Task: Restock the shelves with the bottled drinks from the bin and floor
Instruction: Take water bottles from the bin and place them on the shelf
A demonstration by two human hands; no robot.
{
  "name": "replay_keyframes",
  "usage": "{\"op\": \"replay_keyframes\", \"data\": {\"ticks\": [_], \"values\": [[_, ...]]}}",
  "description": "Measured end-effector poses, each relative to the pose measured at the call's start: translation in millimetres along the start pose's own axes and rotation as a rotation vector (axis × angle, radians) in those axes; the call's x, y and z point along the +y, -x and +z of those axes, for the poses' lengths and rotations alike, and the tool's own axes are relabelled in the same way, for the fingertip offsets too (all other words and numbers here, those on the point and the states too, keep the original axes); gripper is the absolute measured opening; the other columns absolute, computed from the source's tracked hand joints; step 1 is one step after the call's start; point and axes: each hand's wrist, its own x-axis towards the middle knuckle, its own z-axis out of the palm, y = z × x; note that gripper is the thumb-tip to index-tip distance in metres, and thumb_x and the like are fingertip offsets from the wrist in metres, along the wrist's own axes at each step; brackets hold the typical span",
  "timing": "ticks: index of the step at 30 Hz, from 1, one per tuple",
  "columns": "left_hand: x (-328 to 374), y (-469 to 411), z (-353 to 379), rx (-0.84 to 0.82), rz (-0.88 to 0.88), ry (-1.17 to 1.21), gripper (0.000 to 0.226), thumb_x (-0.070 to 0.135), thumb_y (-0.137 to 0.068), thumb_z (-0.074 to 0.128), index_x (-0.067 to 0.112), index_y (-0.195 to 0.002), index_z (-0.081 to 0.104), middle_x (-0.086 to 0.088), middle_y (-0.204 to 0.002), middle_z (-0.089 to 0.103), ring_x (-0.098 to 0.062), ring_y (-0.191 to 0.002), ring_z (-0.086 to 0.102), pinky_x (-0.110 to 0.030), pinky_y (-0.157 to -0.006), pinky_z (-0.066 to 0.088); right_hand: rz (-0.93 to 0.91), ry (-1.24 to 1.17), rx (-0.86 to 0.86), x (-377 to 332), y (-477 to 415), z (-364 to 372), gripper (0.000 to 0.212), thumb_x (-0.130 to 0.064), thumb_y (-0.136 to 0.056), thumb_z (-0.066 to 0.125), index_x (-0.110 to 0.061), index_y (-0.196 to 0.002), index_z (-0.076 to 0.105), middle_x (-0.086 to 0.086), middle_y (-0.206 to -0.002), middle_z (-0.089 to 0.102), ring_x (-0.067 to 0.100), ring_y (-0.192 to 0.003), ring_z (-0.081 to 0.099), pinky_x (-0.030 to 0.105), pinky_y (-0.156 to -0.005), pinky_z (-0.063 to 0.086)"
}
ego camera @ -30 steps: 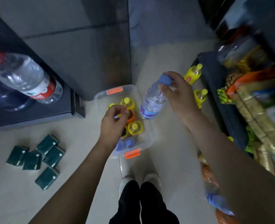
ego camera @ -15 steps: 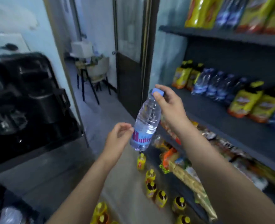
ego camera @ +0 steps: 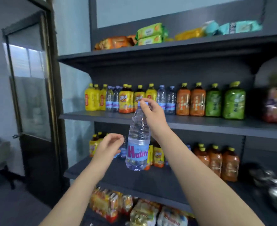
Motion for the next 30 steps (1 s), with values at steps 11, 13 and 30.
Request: {"op": "replay_keyframes", "data": {"ticks": [11, 13, 30], "values": [[16, -118, 160, -0.204, 0.016, 0.092, 0.007, 0.018, -0.093, 0.054, 0.016, -0.094, 0.062, -0.005, -0.109, 0.064, -0.016, -0.106, 0.06, -0.035, -0.089, 0.05, -0.133, 0.2, 0.217, -10, -117, -155, 0.03, -0.029, -0.092, 0.058, -0.013, -0.117, 0.059, 0.001, -0.114, 0.064, 0.008, -0.099, 0.058, 0.018, -0.078, 0.044], [15, -140, 177, -0.232, 0.001, 0.095, 0.007, 0.019, -0.093, 0.055, 0.017, -0.093, 0.061, -0.003, -0.108, 0.064, -0.015, -0.104, 0.06, -0.034, -0.086, 0.051, -0.142, 0.216, 0.24, -5, -138, -172, 0.026, -0.029, -0.091, 0.059, -0.013, -0.112, 0.061, 0.002, -0.109, 0.066, 0.008, -0.093, 0.058, 0.017, -0.073, 0.044], [-36, -348, 211, -0.453, 0.13, -0.104, 0.006, 0.031, -0.093, 0.053, 0.026, -0.095, 0.056, 0.009, -0.104, 0.06, -0.007, -0.098, 0.057, -0.028, -0.08, 0.051, -0.153, 0.295, 0.454, 85, -316, -162, 0.021, -0.033, -0.088, 0.062, -0.014, -0.096, 0.063, 0.002, -0.09, 0.067, 0.02, -0.086, 0.063, 0.037, -0.08, 0.053]]}}
